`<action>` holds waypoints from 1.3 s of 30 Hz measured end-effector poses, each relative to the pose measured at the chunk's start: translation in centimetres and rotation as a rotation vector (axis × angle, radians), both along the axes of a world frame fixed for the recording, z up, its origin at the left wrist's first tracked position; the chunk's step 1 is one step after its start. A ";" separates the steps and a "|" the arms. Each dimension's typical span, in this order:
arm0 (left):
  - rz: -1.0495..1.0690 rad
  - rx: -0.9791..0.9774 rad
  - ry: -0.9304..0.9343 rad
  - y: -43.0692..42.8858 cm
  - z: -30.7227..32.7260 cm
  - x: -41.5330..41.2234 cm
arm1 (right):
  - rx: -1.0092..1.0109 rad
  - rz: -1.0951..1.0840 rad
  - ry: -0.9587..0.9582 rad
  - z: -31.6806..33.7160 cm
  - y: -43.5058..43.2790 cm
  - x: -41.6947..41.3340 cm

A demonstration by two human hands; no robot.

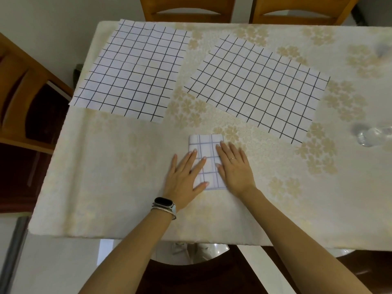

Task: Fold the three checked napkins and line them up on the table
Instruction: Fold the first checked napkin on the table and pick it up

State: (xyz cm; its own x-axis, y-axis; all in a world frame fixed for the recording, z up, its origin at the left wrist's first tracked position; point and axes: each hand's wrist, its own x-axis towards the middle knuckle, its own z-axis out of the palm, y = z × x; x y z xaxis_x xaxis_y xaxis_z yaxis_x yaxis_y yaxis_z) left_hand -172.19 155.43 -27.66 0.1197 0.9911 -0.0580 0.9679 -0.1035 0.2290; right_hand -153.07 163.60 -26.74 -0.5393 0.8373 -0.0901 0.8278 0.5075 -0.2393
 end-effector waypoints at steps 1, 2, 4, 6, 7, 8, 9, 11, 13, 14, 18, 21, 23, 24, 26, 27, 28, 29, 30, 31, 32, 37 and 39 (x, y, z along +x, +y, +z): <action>0.000 0.005 -0.001 0.4 0.1 -0.2 | -0.001 0.014 -0.020 -0.2 0.0 0.3; 0.002 0.008 0.002 0.9 0.1 -0.5 | 0.001 0.022 -0.033 -0.3 0.0 0.5; 0.012 0.007 0.013 2.1 0.2 -1.1 | -0.005 0.025 -0.055 -0.4 0.0 0.6; 0.029 -0.015 0.035 3.2 0.2 -1.6 | -0.005 0.023 -0.064 -0.4 0.0 0.5; 0.036 -0.030 0.049 3.7 0.2 -1.8 | -0.003 0.023 -0.066 -0.4 0.0 0.5; 0.036 -0.039 0.062 4.0 0.2 -1.9 | -0.002 0.023 -0.067 -0.4 -0.1 0.5; 0.031 -0.046 0.069 4.2 0.2 -2.1 | -0.003 0.023 -0.068 -0.4 -0.1 0.5; 0.021 -0.061 0.069 4.3 0.2 -2.2 | -0.011 0.023 -0.063 -0.4 -0.1 0.5; 0.024 -0.077 0.058 4.2 0.3 -2.2 | -0.028 0.024 -0.059 -0.3 -0.1 0.5; 0.029 -0.080 0.044 4.2 0.4 -2.1 | -0.035 0.024 -0.051 -0.2 -0.1 0.5; 0.171 -0.019 -0.177 3.6 1.1 -1.7 | -0.080 -0.048 0.143 0.8 -0.1 0.2; 0.399 0.101 -0.387 2.3 2.3 -0.8 | -0.101 -0.174 0.368 1.6 -0.6 0.1; 0.576 0.076 -0.539 1.7 2.8 0.1 | -0.215 -0.273 0.502 1.9 -1.0 -0.1; 0.643 0.038 -0.613 1.6 3.0 0.5 | -0.287 -0.327 0.541 2.0 -1.1 -0.3; 0.732 -0.049 -0.743 1.8 3.4 1.3 | -0.362 -0.405 0.559 2.0 -1.3 -0.6; 0.764 -0.100 -0.803 2.1 3.7 1.7 | -0.367 -0.418 0.559 2.0 -1.4 -0.7; 0.785 -0.151 -0.841 2.4 4.1 2.1 | -0.370 -0.420 0.562 2.0 -1.4 -0.8; 0.787 -0.187 -0.840 2.6 4.4 2.4 | -0.374 -0.423 0.567 2.1 -1.4 -0.8; 0.775 -0.215 -0.817 2.8 4.6 2.6 | -0.378 -0.431 0.571 2.3 -1.4 -0.8; 0.760 -0.234 -0.797 2.9 4.7 2.8 | -0.387 -0.446 0.573 2.4 -1.3 -0.8; 0.755 -0.244 -0.795 3.1 4.6 2.9 | -0.398 -0.463 0.577 2.6 -1.3 -0.8; 0.817 -0.267 -1.020 3.4 5.2 3.6 | -0.466 -0.556 0.641 3.4 -1.3 -0.3; 0.857 -0.260 -1.105 3.3 5.7 4.0 | -0.528 -0.606 0.693 4.1 -1.4 -0.1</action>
State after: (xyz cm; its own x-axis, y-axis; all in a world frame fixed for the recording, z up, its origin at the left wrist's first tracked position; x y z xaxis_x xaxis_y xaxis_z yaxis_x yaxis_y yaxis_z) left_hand -168.21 158.69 -21.94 -0.3998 0.7548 -0.5200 0.0226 0.5753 0.8176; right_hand -153.16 162.25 -22.66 -0.1174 0.9280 -0.3536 0.5064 -0.2504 -0.8251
